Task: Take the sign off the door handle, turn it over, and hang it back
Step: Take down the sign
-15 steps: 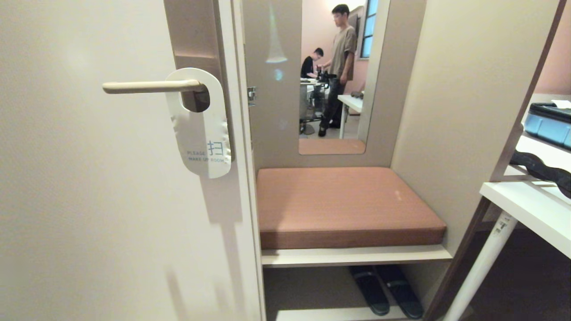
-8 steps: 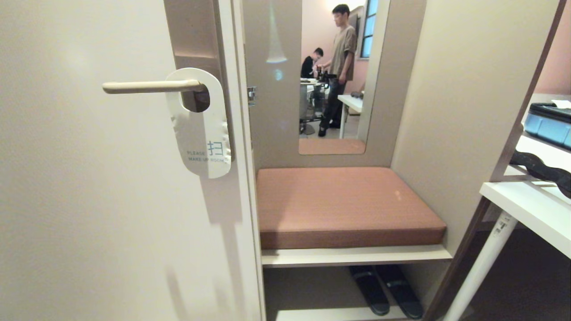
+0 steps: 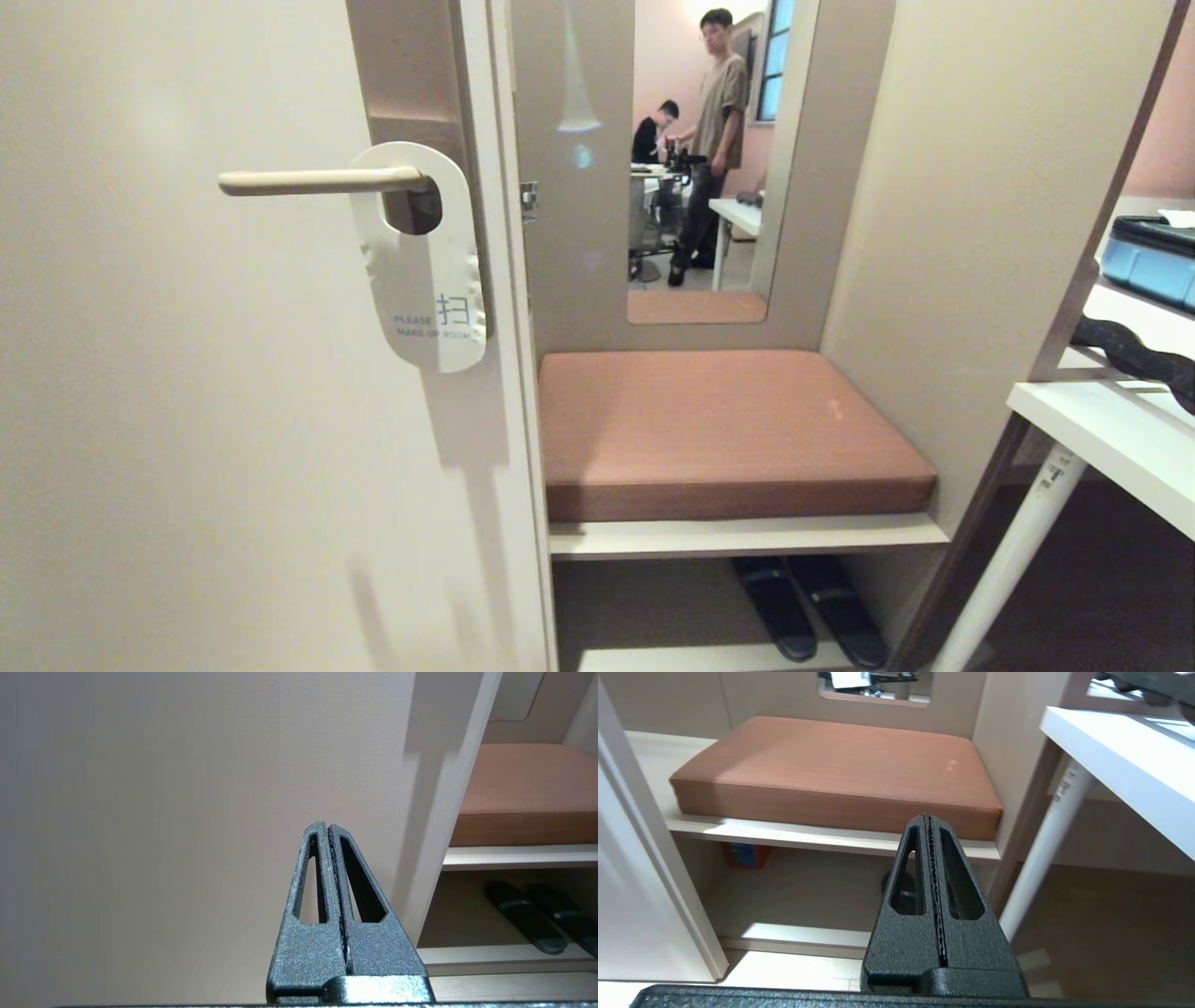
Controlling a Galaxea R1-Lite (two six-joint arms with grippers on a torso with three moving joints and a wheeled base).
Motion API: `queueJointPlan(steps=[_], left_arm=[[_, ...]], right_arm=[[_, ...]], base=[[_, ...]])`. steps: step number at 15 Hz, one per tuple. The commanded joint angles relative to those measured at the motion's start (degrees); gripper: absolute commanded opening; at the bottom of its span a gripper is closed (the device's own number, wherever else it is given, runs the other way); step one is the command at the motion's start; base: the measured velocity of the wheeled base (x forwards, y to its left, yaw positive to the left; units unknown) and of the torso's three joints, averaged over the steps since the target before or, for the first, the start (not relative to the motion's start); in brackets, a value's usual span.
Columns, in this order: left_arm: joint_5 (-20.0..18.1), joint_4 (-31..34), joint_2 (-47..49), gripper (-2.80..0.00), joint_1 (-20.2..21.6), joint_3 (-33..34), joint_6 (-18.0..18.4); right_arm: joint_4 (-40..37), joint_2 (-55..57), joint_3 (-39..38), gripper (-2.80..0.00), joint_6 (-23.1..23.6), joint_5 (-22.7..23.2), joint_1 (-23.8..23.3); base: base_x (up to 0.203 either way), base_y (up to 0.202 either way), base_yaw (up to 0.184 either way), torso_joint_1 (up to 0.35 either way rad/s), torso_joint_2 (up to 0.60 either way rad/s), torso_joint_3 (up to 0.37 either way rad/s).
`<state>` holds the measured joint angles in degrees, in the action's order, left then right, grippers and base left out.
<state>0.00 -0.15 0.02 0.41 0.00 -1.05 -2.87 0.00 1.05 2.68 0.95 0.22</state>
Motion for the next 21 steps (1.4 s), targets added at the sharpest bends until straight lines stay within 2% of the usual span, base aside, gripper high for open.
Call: queueJointPlan(steps=[1,13,21], left_arm=[[0.09,0.07,-0.02,-2.8,0.02,0.0,-0.27],[0.09,-0.11,-0.02,-2.8,0.02,0.0,-0.18],[0.18,-0.11,-0.02,-2.8,0.02,0.0,-0.53]], right_arm=[[-0.03,0.0,0.01,-2.8,0.05,0.02,-0.04],[-0.03,0.0,0.01,-2.8,0.05,0.02,-0.04],[-0.03,0.0,0.01,-2.8,0.05,0.02,0.04]], base=[[0.0,0.0,0.0,0.0,0.0,0.0],[0.001,0.164,-0.003,0.001,0.0,0.001],[0.0,0.0,0.0,0.0,0.0,0.0]])
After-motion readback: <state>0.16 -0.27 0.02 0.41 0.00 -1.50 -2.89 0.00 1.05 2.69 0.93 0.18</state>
